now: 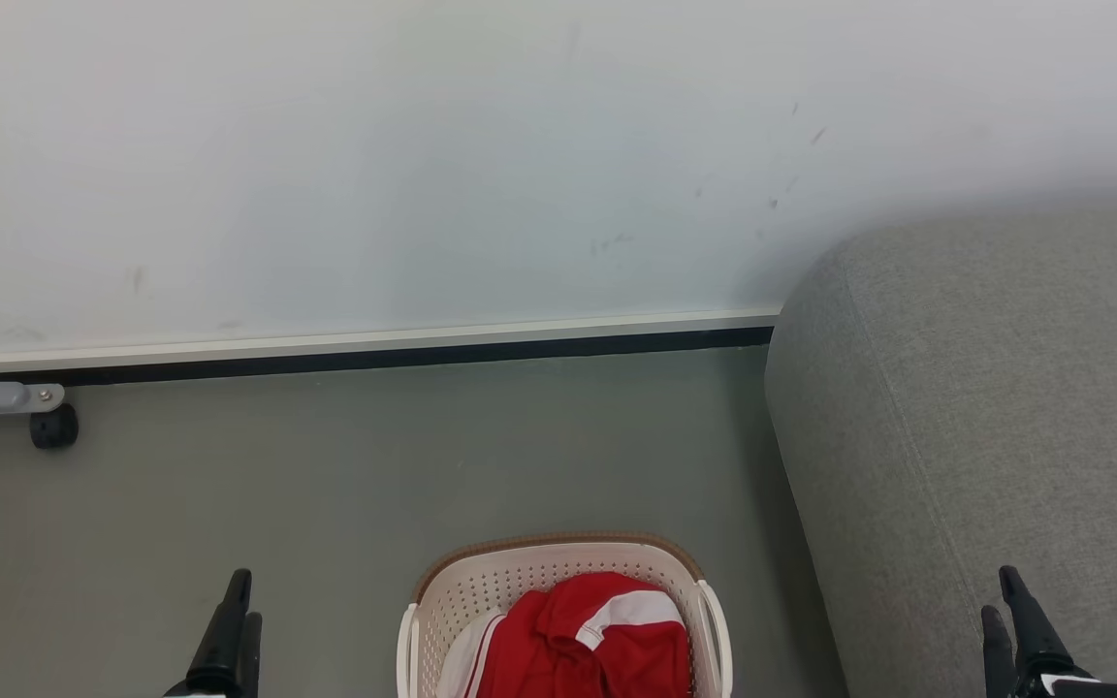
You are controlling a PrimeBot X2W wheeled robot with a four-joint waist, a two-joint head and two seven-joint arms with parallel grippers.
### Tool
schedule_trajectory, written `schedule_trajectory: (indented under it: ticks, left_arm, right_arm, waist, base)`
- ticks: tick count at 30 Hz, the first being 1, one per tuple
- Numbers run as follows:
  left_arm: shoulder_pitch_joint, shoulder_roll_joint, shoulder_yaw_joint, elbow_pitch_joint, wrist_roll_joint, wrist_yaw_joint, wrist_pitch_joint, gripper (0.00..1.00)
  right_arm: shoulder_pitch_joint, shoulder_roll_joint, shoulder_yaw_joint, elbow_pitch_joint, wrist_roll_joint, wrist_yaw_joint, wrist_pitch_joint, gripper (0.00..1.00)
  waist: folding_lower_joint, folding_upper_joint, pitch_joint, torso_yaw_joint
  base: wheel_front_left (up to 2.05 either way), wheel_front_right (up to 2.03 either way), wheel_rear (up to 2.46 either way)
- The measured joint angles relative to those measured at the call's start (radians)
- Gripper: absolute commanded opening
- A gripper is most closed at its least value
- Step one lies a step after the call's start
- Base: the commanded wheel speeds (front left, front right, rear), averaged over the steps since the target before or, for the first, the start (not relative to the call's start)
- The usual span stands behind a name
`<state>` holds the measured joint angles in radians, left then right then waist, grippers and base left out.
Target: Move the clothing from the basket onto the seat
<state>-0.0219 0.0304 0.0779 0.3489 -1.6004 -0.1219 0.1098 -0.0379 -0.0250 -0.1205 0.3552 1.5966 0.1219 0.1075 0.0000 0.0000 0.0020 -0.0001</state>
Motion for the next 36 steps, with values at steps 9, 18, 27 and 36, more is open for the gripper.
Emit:
schedule_trajectory:
  ticks: [9, 18, 27, 36]
  left_arm:
    - [0.0, 0.0, -0.034, -0.009, 0.012, 0.0, -0.032, 1.0]
    - [-0.01, 0.001, -0.064, -0.03, 0.1, 0.025, -0.064, 1.0]
    - [-0.021, 0.006, -0.112, -0.052, 0.256, 0.053, -0.096, 1.0]
    - [-0.041, 0.034, -0.169, -0.071, 0.457, 0.088, -0.131, 1.0]
  right_arm:
    - [0.0, 0.0, 0.019, -0.009, -0.011, 0.0, -0.03, 1.0]
    - [0.003, 0.0, 0.03, -0.032, -0.083, -0.022, -0.062, 1.0]
    - [0.005, -0.001, 0.065, -0.07, -0.231, -0.055, -0.094, 1.0]
    - [0.005, -0.022, 0.129, -0.097, -0.439, -0.084, -0.128, 1.0]
  waist:
    - [0.0, 0.0, 0.001, 0.0]
    - [0.0, 0.0001, 0.002, 0.001]
    - [0.0, 0.0, 0.005, 0.001]
    - [0.0002, 0.0001, 0.009, 0.0]
  base:
    - [0.0, 0.0, 0.0]
    - [0.0, 0.0, 0.0]
    - [0.0, 0.0, 0.0]
    - [0.0, 0.0, 0.0]
